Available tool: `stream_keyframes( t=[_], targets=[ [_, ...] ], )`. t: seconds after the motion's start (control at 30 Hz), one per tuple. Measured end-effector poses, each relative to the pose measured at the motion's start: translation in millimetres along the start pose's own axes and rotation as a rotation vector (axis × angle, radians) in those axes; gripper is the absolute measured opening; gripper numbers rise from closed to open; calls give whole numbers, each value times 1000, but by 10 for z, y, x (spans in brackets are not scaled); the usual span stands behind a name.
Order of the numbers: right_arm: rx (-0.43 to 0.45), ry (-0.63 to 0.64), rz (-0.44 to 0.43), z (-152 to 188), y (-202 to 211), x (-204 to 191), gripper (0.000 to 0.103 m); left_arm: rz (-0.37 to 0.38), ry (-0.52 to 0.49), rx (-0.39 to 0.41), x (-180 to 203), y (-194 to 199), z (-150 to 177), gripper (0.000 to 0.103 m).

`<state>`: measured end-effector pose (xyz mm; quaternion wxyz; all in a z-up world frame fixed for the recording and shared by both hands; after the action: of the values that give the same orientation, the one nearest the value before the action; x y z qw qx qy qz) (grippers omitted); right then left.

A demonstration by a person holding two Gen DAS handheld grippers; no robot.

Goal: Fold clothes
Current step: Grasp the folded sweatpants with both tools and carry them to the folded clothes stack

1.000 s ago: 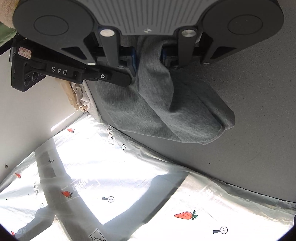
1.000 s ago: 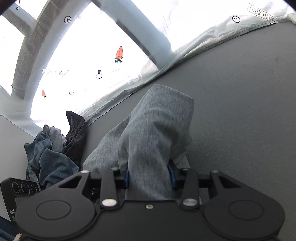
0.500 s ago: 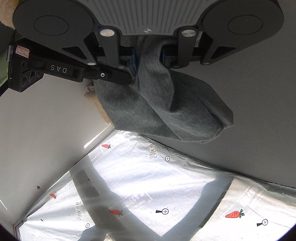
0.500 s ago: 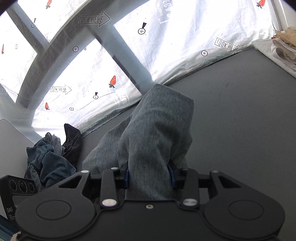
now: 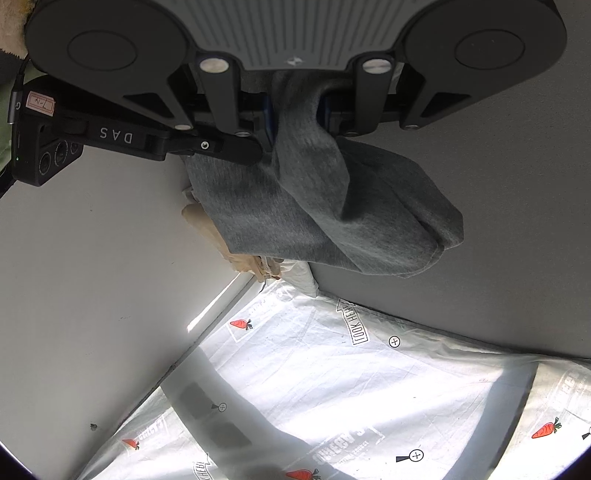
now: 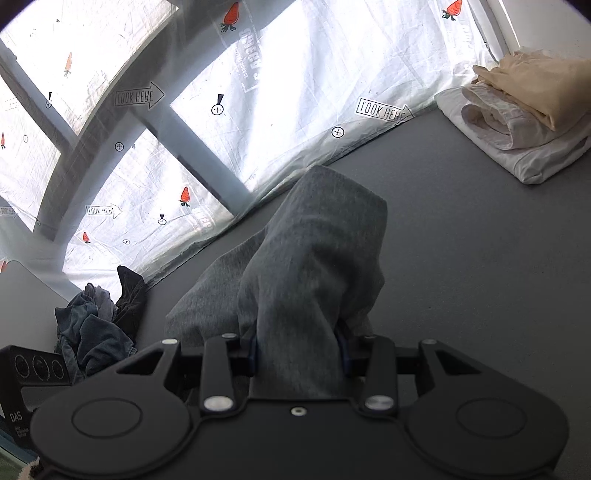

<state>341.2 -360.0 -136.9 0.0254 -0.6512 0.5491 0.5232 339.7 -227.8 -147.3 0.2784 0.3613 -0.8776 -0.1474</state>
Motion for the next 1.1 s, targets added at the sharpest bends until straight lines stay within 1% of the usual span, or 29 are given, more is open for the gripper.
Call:
stream_keyframes(
  t=[0.03,0.1,0.13,0.17,0.23,0.3,0.4,0.53,0.57,0.63,0.77,0.9,0.97,1.0,1.03,1.1],
  targets=[
    [5,23,-8,-144,94,89,39,6,-4,11,145,-126,-28,25],
    [31,124,2,-426,271,235,39,30,12,16,394,-414,-60,24],
    [53,176,18,-591,358,327,39,47,21,18,562,-641,-105,24],
    [72,196,30,-739,424,414,39,53,22,16,704,-836,-145,24],
    [117,199,66,-1117,593,647,39,66,7,16,1006,-1220,-291,24],
    [153,208,93,-1385,727,819,39,84,-16,14,1278,-1563,-430,24],
    [207,277,156,-1829,919,1085,39,126,-46,0,1620,-2006,-621,24],
    [271,285,163,-2348,1069,1324,39,169,-90,22,1913,-2455,-917,24],
    [285,293,166,-2497,1087,1382,39,179,-82,29,1935,-2552,-1018,24],
    [297,309,170,-2692,1078,1452,39,185,-66,35,1960,-2734,-1159,24],
    [317,365,168,-3142,918,1561,39,176,-89,31,1957,-3159,-1550,24],
    [335,351,139,-3637,724,1705,38,188,-56,44,1830,-3481,-1875,24],
    [341,351,128,-3908,593,1796,38,181,-39,60,1715,-3657,-2062,24],
    [343,354,130,-4009,525,1840,38,166,-40,62,1659,-3745,-2129,24],
    [346,360,142,-4107,445,1890,39,134,-49,58,1589,-3847,-2183,25],
    [349,387,200,-4277,230,2030,41,24,-66,29,1417,-4051,-2235,27]
  ],
)
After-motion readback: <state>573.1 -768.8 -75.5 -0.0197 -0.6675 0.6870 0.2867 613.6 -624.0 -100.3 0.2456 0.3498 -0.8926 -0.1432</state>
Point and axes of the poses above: each gripper's, at about its wrist camera, not at the fingertips, and y roughly against the way its jaws point, x to its right, z to its underside, the point moved 8 cm from there along -y, roughly the way its jaws point, and after that the axes turned 15 degrees about -y, right-handed, at the moved point
